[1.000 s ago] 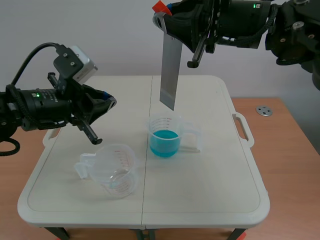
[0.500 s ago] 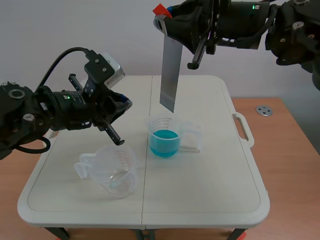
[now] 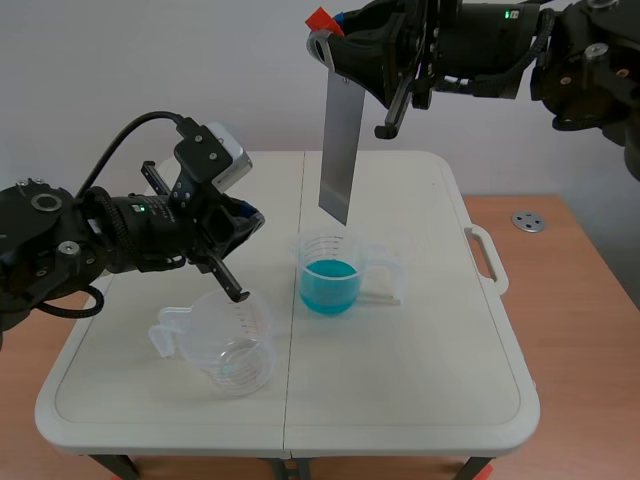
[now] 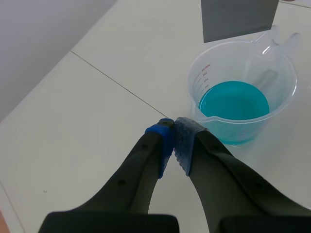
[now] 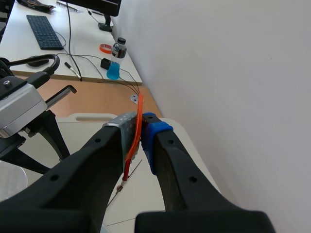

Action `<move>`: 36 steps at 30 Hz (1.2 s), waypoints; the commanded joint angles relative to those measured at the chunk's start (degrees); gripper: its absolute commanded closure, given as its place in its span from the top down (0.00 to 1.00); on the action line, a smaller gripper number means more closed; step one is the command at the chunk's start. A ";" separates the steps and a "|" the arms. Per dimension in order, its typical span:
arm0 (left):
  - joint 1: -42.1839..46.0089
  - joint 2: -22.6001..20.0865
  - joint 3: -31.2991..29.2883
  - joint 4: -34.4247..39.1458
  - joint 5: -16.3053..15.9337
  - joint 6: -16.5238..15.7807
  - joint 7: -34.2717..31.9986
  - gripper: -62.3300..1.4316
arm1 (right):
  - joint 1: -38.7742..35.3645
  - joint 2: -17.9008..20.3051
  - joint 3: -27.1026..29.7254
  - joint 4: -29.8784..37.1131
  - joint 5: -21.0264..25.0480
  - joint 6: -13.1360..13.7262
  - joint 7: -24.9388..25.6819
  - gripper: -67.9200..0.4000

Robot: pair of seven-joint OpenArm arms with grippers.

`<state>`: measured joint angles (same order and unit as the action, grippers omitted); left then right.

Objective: Hold the metal plate by the orange handle, dip it into the blue solution, take it out and point at it, then put the plate back in the beaker on the left.
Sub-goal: 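Raise the plate and point at it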

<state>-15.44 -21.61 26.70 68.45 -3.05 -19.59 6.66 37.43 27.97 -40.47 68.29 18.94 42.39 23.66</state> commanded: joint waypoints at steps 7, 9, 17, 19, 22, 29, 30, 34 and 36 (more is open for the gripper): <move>-1.73 -0.02 0.98 1.03 -0.52 0.13 -0.85 0.07 | 1.62 0.11 0.81 1.31 1.20 0.33 0.63 0.02; -1.70 -0.20 0.98 1.03 -0.52 0.26 -0.85 0.07 | 1.62 0.11 0.81 1.31 1.20 0.33 0.63 0.02; 1.03 -8.94 0.57 3.34 -7.13 9.05 -0.98 0.07 | 1.62 0.11 0.81 1.31 1.22 0.33 0.63 0.02; 3.43 -12.85 -0.66 4.63 -8.79 11.10 -1.75 0.07 | 1.62 0.11 0.81 1.31 1.22 0.33 0.52 0.02; 8.35 -18.86 -3.82 6.01 -10.60 14.84 -4.22 0.07 | 1.62 0.11 0.81 1.31 1.22 0.33 0.42 0.02; 25.07 -30.77 -15.13 6.14 -14.36 25.92 -8.96 0.07 | 2.51 -0.20 0.44 1.33 1.22 0.33 0.42 0.02; 28.02 -31.87 -17.09 6.14 -14.36 27.61 -9.42 0.07 | 2.82 -0.24 0.20 1.33 1.22 0.33 0.39 0.02; 39.63 -34.07 -24.28 5.77 -14.32 33.79 -9.81 0.07 | 4.55 -1.20 -1.31 1.36 1.25 0.33 0.20 0.02; 44.92 -34.18 -27.08 5.16 -14.29 35.98 -9.84 0.07 | 5.31 -1.86 -2.23 1.36 1.29 0.33 0.00 0.02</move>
<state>29.08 -56.49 -0.30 73.80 -17.21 15.70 -2.46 40.60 26.98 -42.26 68.29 19.11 42.30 23.07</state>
